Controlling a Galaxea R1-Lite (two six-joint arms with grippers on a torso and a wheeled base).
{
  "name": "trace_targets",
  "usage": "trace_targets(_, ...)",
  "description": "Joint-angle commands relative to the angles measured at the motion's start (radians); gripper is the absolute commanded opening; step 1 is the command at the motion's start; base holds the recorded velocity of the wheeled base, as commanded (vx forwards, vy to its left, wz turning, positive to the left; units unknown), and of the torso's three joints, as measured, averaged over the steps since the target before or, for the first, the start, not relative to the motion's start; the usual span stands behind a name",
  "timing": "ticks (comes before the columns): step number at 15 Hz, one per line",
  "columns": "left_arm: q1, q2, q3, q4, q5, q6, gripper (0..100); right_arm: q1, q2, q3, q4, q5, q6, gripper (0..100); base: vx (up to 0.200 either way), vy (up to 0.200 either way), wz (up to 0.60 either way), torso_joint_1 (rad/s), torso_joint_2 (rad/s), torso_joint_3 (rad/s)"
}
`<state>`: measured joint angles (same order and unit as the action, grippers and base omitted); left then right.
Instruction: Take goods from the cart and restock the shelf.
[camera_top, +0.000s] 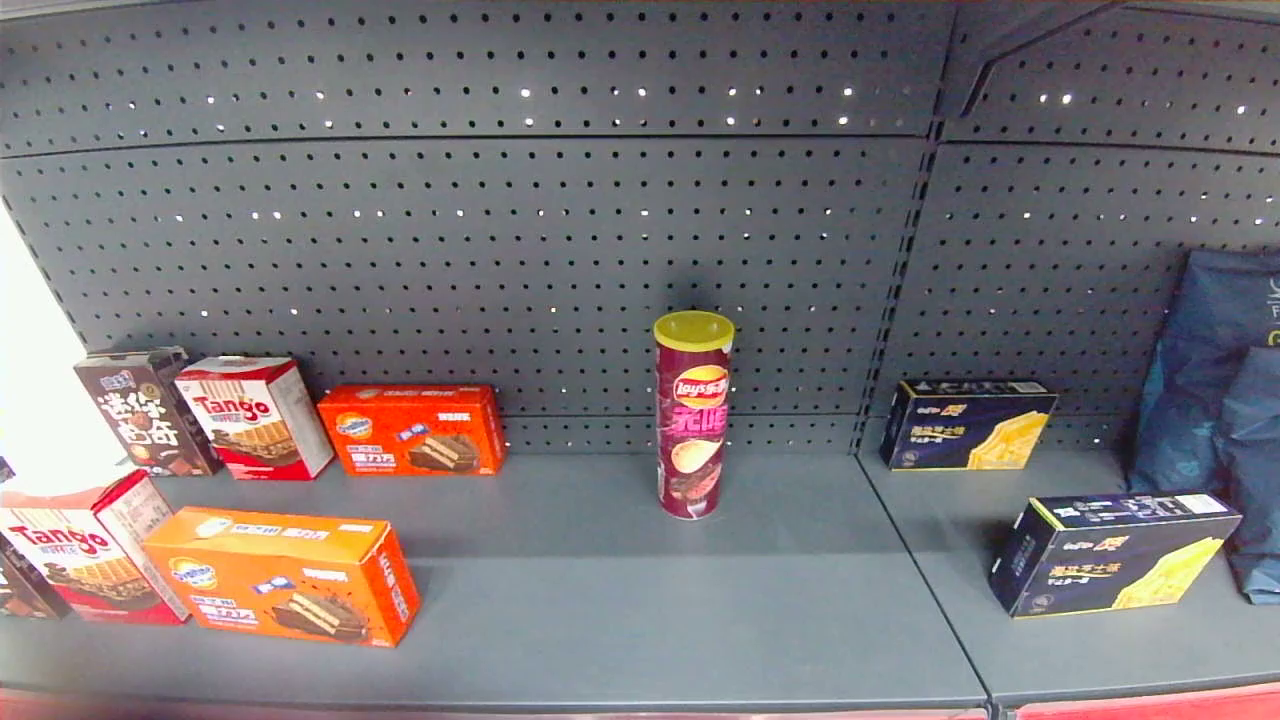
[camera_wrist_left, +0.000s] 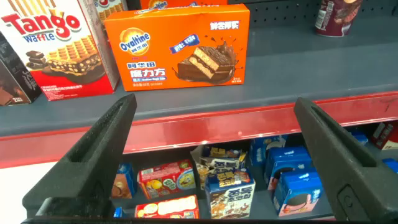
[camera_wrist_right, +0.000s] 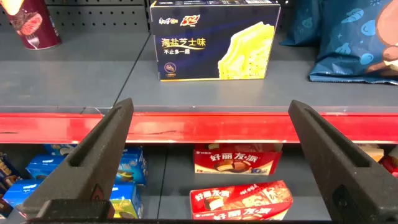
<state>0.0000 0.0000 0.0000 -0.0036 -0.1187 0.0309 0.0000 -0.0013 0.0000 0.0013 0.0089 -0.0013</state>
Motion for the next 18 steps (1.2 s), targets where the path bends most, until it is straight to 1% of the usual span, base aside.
trace_targets(1, 0.000, 0.000, 0.000, 0.001, 0.001, 0.000, 100, 0.000, 0.001, 0.000, -0.001, 0.000, 0.000, 100, 0.000, 0.000, 0.00, 0.000, 0.00, 0.000)
trace_targets(6, 0.000, 0.000, 0.000, 0.001, 0.001, 0.000, 100, 0.000, 0.001, 0.000, -0.001, 0.000, 0.000, 100, 0.000, 0.000, 0.00, 0.000, 0.00, 0.000)
trace_targets(18, 0.000, 0.000, 0.000, -0.001, -0.001, 0.003, 100, 0.000, 0.001, 0.000, 0.000, -0.001, 0.001, 100, 0.000, 0.000, 0.60, 0.006, 0.00, 0.002)
